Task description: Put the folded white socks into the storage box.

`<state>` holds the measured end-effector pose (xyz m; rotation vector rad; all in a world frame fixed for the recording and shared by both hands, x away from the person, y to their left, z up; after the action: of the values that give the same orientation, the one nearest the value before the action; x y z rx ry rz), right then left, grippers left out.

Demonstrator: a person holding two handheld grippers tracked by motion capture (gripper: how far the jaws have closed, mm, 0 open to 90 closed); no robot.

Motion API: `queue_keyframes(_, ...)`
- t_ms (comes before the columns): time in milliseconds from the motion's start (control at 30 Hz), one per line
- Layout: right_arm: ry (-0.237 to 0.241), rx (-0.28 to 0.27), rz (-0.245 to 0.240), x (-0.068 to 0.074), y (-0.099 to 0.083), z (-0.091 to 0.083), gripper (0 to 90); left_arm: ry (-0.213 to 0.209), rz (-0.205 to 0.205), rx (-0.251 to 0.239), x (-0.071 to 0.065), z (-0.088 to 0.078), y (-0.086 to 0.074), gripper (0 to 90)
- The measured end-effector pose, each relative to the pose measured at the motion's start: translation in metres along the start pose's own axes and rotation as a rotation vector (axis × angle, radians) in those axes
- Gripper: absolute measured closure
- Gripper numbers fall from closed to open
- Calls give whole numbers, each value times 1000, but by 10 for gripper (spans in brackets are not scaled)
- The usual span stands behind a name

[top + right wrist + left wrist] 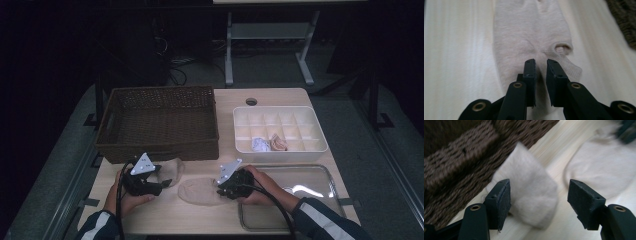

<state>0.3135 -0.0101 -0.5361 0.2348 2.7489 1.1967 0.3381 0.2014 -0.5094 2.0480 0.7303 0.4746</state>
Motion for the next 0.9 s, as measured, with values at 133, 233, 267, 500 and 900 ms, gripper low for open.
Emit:
queue_keyframes(133,46,7,6,9,-3,-3,778,-6,-13,42,5,10,-10,353)
queue_keyframes(233,73,15,-7,17,-3,-5,779,-14,-29,42,6,16,-12,397)
queue_keyframes(267,79,17,-14,19,-3,-5,779,-13,-20,53,7,17,-13,434)
queue_keyframes(500,80,13,-30,22,-1,-3,750,-28,7,69,4,27,-13,596)
queue_keyframes(900,70,-3,-33,20,0,-1,733,-204,48,-29,-32,45,19,815)
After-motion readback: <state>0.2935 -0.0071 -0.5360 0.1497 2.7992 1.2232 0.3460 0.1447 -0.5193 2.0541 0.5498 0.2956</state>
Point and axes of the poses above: each handheld gripper's, and its own axes: z roughly forward along the jaws, y roughly out of its top, x roughly to its left, the point moved 10 cm from there along z, roughly forward along the jaws, and after that the axes turned 12 degrees about -x, right-handed, at the moved point
